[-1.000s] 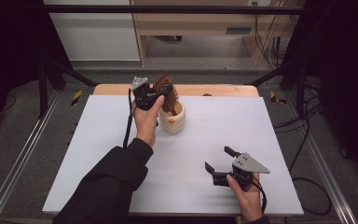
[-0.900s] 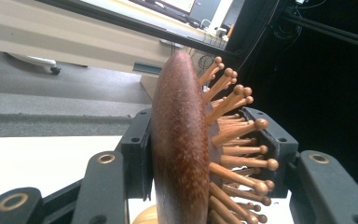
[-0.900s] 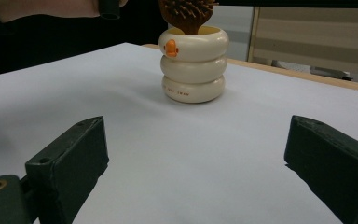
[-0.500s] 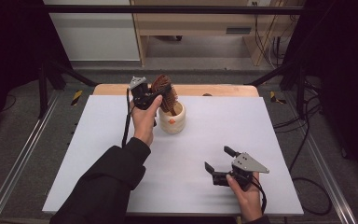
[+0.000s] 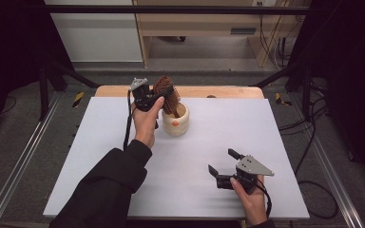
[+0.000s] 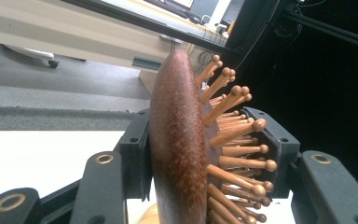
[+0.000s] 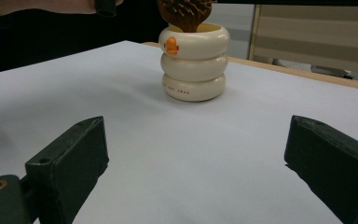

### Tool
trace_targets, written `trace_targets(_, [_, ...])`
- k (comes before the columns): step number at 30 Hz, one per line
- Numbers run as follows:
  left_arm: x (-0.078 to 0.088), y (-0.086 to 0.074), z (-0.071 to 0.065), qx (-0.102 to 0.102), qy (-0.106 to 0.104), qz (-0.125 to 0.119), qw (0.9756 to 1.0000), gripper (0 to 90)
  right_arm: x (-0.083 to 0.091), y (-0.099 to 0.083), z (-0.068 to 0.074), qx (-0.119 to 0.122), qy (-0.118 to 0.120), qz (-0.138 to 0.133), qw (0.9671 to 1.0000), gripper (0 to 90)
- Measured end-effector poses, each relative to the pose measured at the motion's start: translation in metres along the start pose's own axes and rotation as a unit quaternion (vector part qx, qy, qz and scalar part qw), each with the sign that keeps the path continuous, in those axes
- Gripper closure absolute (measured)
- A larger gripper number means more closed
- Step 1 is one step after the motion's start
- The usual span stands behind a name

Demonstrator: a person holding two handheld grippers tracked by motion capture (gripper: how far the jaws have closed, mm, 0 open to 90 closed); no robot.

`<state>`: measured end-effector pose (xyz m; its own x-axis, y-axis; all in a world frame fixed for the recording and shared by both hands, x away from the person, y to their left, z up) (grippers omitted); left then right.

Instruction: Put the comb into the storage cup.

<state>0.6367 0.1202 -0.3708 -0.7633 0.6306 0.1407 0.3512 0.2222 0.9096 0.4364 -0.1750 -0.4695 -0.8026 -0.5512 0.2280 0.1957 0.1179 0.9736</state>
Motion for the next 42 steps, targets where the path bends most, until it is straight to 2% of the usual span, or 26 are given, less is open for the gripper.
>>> trace_targets(13, [0.002,-0.001,0.006,0.009,0.001,0.0,1.0,46.4,-0.001,0.0,0.001,0.002,0.001,0.0,1.0,6.0])
trace_targets(42, [0.005,-0.002,0.015,0.013,-0.006,0.004,0.9999,44.8,-0.002,-0.001,0.002,0.003,0.004,0.004,1.0,6.0])
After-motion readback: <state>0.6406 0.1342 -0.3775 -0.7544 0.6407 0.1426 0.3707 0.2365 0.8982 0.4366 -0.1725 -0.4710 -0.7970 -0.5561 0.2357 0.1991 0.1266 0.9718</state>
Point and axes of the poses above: each handheld gripper's, and its own axes: x roughly backward along the jaws, y roughly out of its top, z roughly to its left, the point moved 2 cm from there along -x, roughly forward along the jaws, and after that the axes turned 4 degrees about -y, right-handed, at the moved point
